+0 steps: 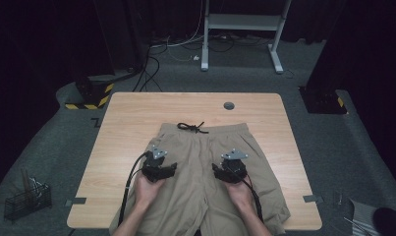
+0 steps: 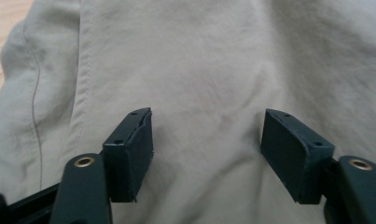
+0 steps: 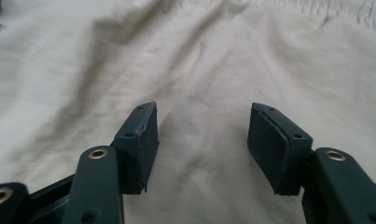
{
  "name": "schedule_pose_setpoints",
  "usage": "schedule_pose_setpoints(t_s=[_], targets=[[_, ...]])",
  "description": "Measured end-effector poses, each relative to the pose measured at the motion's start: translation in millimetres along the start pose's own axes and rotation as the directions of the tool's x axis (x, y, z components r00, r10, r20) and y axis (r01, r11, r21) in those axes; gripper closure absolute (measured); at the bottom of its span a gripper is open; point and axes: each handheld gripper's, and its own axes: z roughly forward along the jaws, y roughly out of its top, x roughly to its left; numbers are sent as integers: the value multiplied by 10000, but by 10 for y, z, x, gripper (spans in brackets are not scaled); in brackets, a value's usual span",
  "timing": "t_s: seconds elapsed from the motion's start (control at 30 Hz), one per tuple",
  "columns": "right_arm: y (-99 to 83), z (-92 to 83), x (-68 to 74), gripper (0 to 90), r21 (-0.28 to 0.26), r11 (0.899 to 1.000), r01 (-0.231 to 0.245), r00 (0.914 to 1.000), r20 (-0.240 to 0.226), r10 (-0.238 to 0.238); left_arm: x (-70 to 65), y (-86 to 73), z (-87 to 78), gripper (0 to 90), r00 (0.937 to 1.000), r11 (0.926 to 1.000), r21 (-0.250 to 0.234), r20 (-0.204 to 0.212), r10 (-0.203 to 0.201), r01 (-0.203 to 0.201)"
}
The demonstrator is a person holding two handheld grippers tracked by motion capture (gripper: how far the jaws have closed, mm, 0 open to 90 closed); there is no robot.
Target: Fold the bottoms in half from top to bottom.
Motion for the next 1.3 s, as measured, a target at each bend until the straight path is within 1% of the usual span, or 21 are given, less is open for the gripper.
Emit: schedule_pose_setpoints(t_s=[0.07,0.17,0.27,0.4,0.5,0.53,0.57,0.6,0.63,0.67,0.73,0.77,0.8,0.87,0.9,1.0,1.1,1.13,1.23,1.27,1.3], targets=[[-28,36,-5,422,152,9999,37,10000,48,-38,3,-14,11,341,9999,9998,-145,-34,119,-120],[-54,32,7,421,51,9997,229,9997,123,-230,-4,-54,9,341,9996,9989,-387,-81,256,-259],[-83,5,21,419,29,9998,218,9997,125,-219,-36,-94,-24,337,9990,9984,-375,-187,405,-412],[-194,-113,69,419,23,9994,347,9994,-19,-347,-97,-187,-118,329,9998,9990,-441,-176,110,-117],[-259,-183,108,418,30,9992,404,9991,-99,-403,-208,-310,-243,314,10000,9988,-486,-14,-30,29],[-330,-259,149,418,26,9986,524,9984,-236,-523,-272,-394,-335,307,9995,9987,-497,304,-64,79],[-330,-259,149,418,26,9986,524,9984,-236,-523,-272,-394,-335,304,9995,9987,-497,304,-64,79],[-389,-327,185,417,54,9980,622,9974,-356,-620,-295,-435,-408,304,9974,9994,-348,715,-66,91],[-389,-327,185,417,54,9980,622,9974,-356,-620,-295,-435,-408,307,9974,9994,-348,715,-66,91],[-405,-352,199,417,105,9976,682,9968,-418,-677,-285,-425,-431,307,9963,9999,-141,855,-58,70],[-398,-371,207,416,270,9966,773,9956,-546,-758,-213,-341,-454,330,9937,9997,208,1113,-120,98],[-377,-368,203,417,358,9967,725,9954,-649,-701,-158,-281,-468,329,9938,9999,136,1102,-120,106],[-322,-359,199,417,224,9985,503,9950,-875,-482,-46,-140,-493,333,9941,9994,-153,1039,-304,322],[-240,-361,233,416,-93,9988,481,9939,-990,-488,82,9,-478,336,9963,9986,-352,782,-361,389],[-191,-362,262,414,-227,9984,517,9927,-1082,-539,150,80,-454,337,9975,9990,-305,632,-320,340],[-57,-336,387,405,-479,9960,748,9881,-1313,-805,347,245,-331,338,9981,9996,-68,563,-267,272],[78,-256,552,393,-587,9911,1196,9801,-1523,-1273,500,339,-205,345,9995,9998,116,240,-181,178],[113,-229,595,388,-628,9891,1334,9775,-1565,-1417,500,339,-205,346,9995,9998,116,240,-181,178],[169,-182,681,377,-649,9882,1390,9744,-1690,-1482,616,399,-101,337,9989,9985,340,174,-446,440],[189,-166,712,372,-638,9880,1410,9728,-1766,-1502,666,404,-63,326,9976,9973,299,175,-671,666],[217,-139,767,367,-657,9869,1474,9693,-1891,-1574,705,416,-27,326,9962,9957,450,306,-818,804]])
